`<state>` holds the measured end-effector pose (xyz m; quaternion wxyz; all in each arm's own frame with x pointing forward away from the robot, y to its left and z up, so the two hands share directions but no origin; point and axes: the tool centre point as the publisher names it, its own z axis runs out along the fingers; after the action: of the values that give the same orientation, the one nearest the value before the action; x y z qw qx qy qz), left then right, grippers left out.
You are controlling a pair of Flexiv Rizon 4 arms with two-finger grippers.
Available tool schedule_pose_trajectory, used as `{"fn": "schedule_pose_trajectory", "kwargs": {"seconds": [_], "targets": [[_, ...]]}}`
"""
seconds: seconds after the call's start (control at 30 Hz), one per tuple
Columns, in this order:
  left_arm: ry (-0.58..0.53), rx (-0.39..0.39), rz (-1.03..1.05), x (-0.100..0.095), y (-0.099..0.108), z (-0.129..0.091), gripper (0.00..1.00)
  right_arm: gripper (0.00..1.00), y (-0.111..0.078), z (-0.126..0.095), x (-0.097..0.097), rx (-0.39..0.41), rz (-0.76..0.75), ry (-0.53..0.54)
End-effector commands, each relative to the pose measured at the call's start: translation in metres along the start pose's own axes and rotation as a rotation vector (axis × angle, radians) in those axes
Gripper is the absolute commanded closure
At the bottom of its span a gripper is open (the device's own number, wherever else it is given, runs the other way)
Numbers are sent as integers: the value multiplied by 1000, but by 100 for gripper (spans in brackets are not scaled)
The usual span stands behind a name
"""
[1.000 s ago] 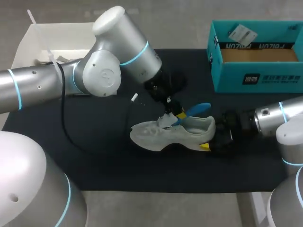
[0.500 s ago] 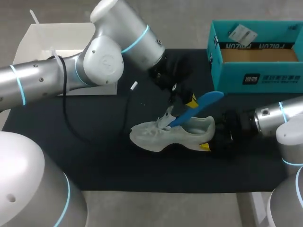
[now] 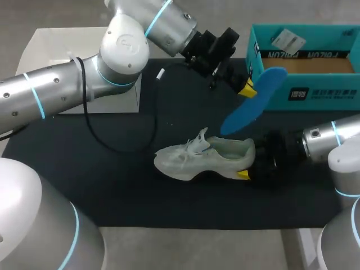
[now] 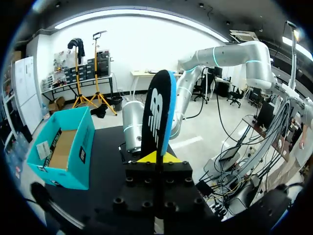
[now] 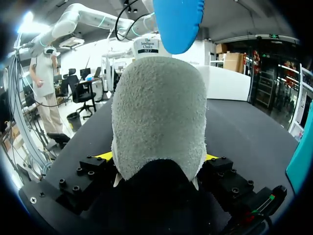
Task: Take the shoe out of the shoebox, open the shoe tongue, remove and reinsert the insole, then place the shoe into the shoebox
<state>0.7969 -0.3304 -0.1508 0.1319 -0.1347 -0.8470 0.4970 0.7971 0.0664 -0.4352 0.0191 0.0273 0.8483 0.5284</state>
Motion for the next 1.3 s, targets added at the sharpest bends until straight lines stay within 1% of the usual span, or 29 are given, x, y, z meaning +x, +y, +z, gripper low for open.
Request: {"fn": "schedule_pose_trajectory", "kwargs": {"seconds": [0.03,0.73,0.77,0.8,0.9,0.93,1.07,1.1,1.13,1.2,1.23,1.3], "targets": [[167,205,48,-12,-15,-12,100,100,-2,3,0,2,0,-1],[167,205,48,-12,-15,-12,100,100,-2,3,0,2,0,-1],[163,218,31,-9,-20,-14,100,100,-2,3,0,2,0,-1],[166,271,8,-2,-31,-17,100,100,-2,3,0,2,0,-1],[153,332,-17,16,-54,-21,100,100,-2,3,0,2,0,-1],[150,364,-23,25,-64,-22,100,100,-2,3,0,2,0,-1],[198,431,-70,52,-87,-26,100,100,-2,3,0,2,0,-1],[207,436,-76,56,-90,-28,100,100,-2,3,0,2,0,-1],[240,437,-93,65,-95,-31,100,100,-2,3,0,2,0,-1],[256,435,-107,79,-102,-37,100,100,-2,3,0,2,0,-1],[259,445,-115,84,-104,-39,100,100,-2,3,0,2,0,-1],[251,444,-117,100,-109,-47,100,100,-2,3,0,2,0,-1]]}}
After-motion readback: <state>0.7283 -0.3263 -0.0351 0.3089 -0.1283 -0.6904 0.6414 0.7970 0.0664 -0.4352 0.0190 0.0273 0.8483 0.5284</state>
